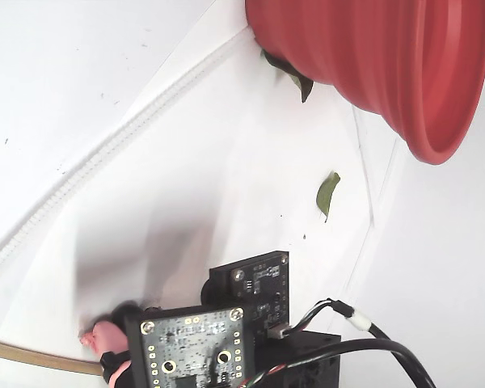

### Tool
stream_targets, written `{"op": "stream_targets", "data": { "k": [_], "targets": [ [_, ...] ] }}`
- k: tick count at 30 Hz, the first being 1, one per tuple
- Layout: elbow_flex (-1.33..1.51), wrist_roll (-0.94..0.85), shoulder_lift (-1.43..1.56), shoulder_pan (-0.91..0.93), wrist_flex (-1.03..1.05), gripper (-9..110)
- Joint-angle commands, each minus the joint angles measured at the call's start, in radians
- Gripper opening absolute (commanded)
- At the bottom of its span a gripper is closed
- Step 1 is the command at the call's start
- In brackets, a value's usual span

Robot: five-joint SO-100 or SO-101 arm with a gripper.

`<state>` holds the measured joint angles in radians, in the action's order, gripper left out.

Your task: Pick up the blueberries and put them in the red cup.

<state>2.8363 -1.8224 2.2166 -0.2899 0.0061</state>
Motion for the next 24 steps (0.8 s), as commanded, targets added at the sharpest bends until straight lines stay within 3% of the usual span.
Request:
{"op": "stream_targets", "data": {
  "k": [1, 24],
  "targets": [
    [0.002, -0.012, 0.025, 0.011, -0.014, 17],
    [-0.005, -0.008, 0.051, 0.015, -0.015, 15]
  ]
}}
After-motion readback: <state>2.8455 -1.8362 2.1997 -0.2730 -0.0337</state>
